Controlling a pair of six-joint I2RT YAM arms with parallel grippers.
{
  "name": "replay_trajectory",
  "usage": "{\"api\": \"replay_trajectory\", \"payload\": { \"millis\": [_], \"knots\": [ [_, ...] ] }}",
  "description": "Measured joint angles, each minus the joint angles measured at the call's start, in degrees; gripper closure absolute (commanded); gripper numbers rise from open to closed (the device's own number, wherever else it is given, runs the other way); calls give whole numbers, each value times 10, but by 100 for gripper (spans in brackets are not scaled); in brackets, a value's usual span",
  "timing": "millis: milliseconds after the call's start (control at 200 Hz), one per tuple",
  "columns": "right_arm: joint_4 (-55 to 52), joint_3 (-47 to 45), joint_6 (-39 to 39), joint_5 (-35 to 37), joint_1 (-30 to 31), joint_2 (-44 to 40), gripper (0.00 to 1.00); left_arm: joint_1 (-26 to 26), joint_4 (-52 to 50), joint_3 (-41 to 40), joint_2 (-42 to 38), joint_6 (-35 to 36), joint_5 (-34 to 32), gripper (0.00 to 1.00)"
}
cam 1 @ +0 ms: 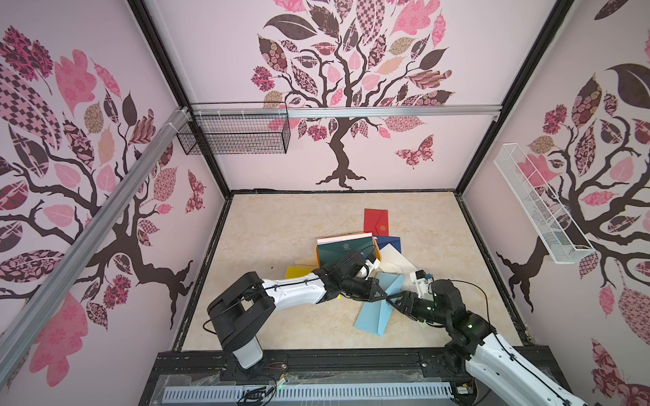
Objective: Put the sealed envelopes into the storage box
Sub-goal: Pick up the envelope from the center of the board.
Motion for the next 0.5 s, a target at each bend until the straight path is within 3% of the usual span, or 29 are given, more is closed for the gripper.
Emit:
{"api": "replay_trajectory", "payload": {
  "millis": [205,495],
  "knots": [
    [18,-11,15,2,-5,4,74,4,46,-16,13,-25,12,100],
    [14,-14,21,11,-6,-9,86,4,57,-18,16,-30,17,100]
  ]
}}
